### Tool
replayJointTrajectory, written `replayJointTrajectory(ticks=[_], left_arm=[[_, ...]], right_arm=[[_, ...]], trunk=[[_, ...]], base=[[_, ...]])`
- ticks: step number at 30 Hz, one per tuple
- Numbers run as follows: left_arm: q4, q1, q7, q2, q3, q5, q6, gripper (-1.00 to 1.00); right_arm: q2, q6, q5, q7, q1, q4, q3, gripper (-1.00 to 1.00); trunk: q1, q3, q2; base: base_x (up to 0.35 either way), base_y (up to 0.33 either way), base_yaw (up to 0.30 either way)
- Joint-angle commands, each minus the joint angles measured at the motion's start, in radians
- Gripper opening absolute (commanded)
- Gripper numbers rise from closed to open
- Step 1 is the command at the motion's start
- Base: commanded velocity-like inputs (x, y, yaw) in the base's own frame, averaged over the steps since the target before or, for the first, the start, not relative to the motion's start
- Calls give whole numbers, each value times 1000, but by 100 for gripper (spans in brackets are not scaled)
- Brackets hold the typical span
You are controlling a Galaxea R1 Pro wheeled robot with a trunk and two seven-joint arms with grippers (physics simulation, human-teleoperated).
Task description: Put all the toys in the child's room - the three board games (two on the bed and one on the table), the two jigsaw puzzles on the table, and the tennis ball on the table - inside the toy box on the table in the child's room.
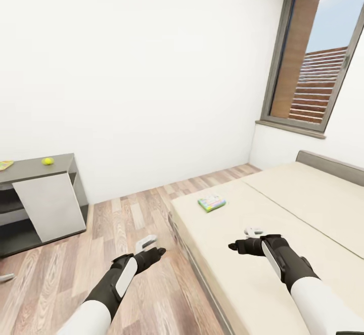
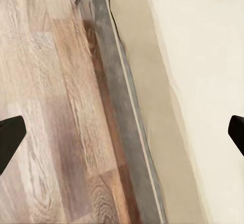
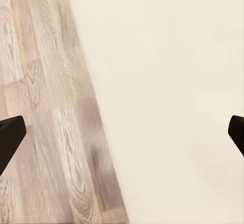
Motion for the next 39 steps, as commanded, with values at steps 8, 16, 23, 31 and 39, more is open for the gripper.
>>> replayJointTrajectory(ticks=[8,16,23,31,39], left_arm=[[-1,-1,-1,-2,5,6,9,100],[-1,-1,-1,-3,5,6,13,100],[-1,-1,-1,-3,6,6,14,100],[-1,-1,-1,-3,6,8,14,100],[0,-1,0,-2,8,10,13,100]], right_arm=[[-1,5,1,3,0,-2,1,100],[-1,6,0,4,0,-2,1,100],[-1,9,-2,9,-1,-2,6,100],[-1,15,-5,11,-1,-4,14,100],[4,29,-5,15,0,-7,17,100]], trunk=[[0,-1,-1],[0,-1,-1],[0,-1,-1],[0,-1,-1],[0,-1,-1]], base=[[-5,-1,288],[-135,-53,160],[-246,-96,55],[-239,-80,19],[-95,-31,6]])
